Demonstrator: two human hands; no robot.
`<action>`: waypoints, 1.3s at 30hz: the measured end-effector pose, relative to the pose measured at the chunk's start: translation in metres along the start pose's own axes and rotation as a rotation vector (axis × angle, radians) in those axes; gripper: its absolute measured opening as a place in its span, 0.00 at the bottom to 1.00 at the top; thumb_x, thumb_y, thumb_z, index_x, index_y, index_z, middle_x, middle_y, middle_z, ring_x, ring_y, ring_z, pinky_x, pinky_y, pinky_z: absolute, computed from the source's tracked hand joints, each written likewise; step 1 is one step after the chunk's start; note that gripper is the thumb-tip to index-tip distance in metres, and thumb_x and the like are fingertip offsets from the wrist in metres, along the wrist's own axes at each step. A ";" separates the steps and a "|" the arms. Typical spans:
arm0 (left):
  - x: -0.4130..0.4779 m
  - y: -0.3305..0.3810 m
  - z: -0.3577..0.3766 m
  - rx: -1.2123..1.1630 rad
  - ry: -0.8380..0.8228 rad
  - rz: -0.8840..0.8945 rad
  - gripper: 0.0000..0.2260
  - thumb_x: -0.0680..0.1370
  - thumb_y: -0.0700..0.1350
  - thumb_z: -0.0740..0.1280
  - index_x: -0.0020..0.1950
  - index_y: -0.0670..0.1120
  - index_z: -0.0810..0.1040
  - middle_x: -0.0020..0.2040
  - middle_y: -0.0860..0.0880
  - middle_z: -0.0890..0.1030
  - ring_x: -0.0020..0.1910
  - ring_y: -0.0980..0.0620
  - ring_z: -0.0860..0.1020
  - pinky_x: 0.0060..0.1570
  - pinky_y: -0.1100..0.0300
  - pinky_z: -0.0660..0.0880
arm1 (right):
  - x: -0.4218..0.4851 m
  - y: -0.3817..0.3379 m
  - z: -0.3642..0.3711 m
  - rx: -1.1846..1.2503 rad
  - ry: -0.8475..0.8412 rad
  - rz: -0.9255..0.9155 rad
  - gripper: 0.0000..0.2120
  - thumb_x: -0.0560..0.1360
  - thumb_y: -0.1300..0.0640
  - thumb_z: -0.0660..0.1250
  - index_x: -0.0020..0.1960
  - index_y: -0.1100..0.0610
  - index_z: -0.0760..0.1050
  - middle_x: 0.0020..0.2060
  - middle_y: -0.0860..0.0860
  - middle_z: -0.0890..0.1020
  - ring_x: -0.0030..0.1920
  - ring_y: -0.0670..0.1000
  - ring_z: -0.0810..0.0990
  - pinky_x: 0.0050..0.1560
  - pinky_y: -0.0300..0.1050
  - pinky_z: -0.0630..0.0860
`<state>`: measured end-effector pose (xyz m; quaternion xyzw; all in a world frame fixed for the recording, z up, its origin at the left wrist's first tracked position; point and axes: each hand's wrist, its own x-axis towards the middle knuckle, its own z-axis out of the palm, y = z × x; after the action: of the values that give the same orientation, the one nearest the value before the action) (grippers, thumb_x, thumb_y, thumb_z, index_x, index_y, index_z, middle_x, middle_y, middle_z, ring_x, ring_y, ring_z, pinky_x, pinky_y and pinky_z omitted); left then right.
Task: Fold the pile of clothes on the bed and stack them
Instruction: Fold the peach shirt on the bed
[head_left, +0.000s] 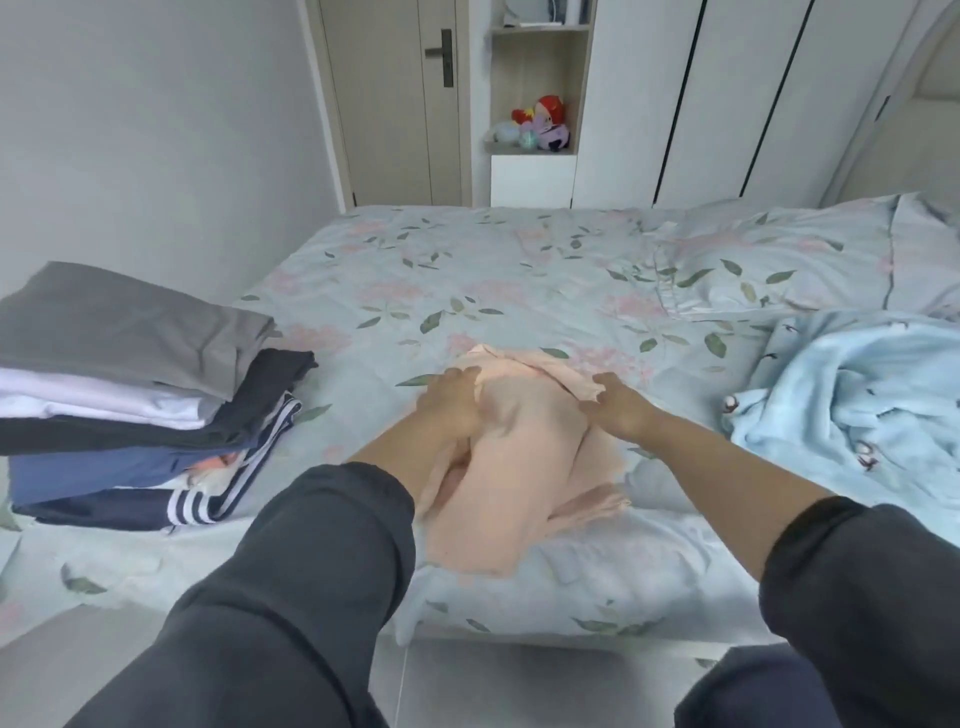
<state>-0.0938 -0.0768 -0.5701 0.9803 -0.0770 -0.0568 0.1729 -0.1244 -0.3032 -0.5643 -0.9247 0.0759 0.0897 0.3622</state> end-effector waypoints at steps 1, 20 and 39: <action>-0.003 -0.005 0.020 0.032 -0.069 0.029 0.32 0.77 0.52 0.64 0.78 0.49 0.54 0.76 0.44 0.59 0.73 0.42 0.59 0.70 0.49 0.61 | -0.002 0.011 0.017 -0.043 -0.105 -0.039 0.33 0.78 0.51 0.65 0.76 0.57 0.53 0.71 0.56 0.66 0.68 0.56 0.68 0.58 0.40 0.64; -0.023 -0.091 0.045 0.049 -0.020 -0.284 0.15 0.77 0.44 0.63 0.64 0.44 0.72 0.62 0.44 0.74 0.61 0.44 0.73 0.56 0.56 0.71 | -0.001 0.037 0.026 -0.123 0.721 0.001 0.08 0.73 0.65 0.61 0.46 0.67 0.77 0.46 0.63 0.79 0.46 0.63 0.79 0.44 0.50 0.72; -0.042 -0.013 -0.063 -1.271 -0.032 0.134 0.15 0.79 0.31 0.59 0.59 0.45 0.77 0.55 0.49 0.82 0.57 0.53 0.79 0.59 0.55 0.73 | -0.035 -0.068 0.024 1.119 -0.343 -0.181 0.08 0.75 0.67 0.60 0.46 0.63 0.78 0.43 0.57 0.82 0.43 0.52 0.82 0.49 0.49 0.77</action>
<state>-0.1243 -0.0365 -0.5122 0.6784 -0.0920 -0.0951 0.7227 -0.1472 -0.2342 -0.5292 -0.5683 -0.0273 0.1532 0.8080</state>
